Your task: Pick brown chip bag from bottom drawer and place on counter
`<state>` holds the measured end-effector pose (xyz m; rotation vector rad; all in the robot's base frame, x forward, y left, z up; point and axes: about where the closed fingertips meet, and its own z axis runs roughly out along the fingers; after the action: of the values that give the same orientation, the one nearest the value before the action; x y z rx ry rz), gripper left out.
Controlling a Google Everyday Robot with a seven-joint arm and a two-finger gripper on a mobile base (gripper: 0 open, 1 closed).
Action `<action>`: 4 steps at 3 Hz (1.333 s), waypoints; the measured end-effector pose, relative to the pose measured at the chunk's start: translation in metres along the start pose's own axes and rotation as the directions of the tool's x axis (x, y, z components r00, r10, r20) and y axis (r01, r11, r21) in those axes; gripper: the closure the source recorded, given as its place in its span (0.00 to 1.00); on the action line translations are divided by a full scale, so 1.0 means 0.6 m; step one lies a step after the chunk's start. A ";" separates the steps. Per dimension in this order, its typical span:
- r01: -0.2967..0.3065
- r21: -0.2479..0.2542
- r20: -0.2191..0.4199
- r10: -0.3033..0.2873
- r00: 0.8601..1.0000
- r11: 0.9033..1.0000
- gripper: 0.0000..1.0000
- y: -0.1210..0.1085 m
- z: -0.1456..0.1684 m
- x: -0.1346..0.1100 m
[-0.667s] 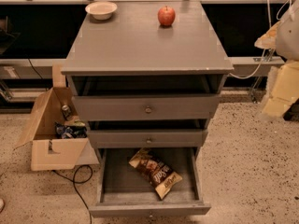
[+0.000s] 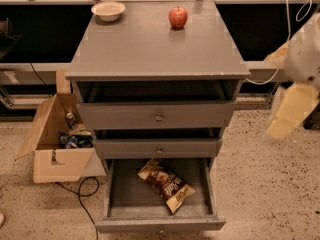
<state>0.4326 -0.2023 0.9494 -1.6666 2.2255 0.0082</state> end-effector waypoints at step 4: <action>-0.241 -0.154 0.315 0.279 0.907 0.958 0.00 0.085 0.285 -0.048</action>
Offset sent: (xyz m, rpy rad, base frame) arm 0.0067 0.1034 -0.1967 0.6074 0.1215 -0.2382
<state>0.4396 -0.1231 0.7873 -1.2883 2.1926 0.4582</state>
